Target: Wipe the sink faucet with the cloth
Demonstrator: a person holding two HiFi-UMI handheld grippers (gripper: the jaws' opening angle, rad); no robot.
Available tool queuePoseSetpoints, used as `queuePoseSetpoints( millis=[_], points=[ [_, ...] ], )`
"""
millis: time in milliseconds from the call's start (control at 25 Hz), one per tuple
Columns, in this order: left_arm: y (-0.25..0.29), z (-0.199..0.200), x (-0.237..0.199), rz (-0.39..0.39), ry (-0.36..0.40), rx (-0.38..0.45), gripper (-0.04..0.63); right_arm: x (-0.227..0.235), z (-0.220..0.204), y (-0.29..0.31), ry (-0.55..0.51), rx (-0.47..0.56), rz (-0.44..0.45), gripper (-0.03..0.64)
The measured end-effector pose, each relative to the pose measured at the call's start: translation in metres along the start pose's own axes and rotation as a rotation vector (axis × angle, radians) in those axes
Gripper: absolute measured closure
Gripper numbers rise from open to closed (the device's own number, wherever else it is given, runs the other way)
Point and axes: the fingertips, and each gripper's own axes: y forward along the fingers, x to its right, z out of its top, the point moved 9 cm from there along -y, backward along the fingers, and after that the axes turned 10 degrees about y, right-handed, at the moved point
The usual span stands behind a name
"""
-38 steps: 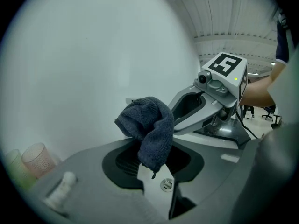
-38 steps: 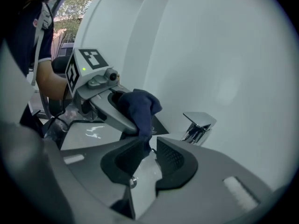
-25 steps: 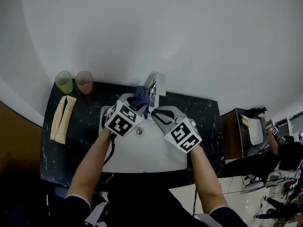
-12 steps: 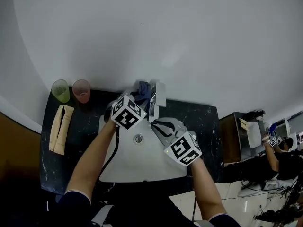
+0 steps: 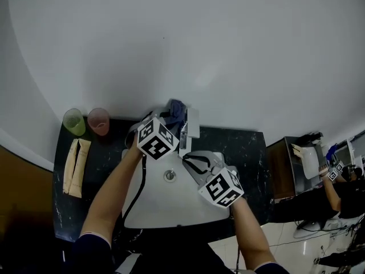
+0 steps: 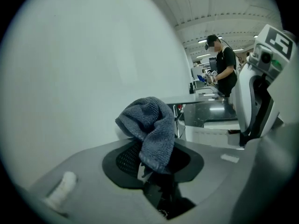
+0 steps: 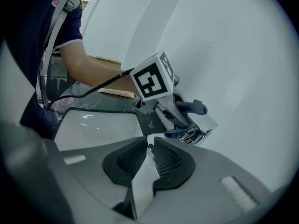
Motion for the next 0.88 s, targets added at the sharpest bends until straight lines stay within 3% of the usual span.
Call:
queuePoseSetpoints(
  millis=[280,440,880],
  points=[
    [-0.028,0.04,-0.008,0.043,0.035,0.107,0.48,0.001,-0.001,-0.001,0.011,0.011,0.0,0.565],
    [-0.025,0.035,-0.009,0.036,-0.007,0.116,0.481,0.002,-0.001,0.0,0.016,0.02,0.0,0.565],
    [0.009,-0.011,0.002,-0.039,-0.115,0.005,0.482,0.001,-0.001,-0.001,0.032,0.031,0.004,0.565]
  ],
)
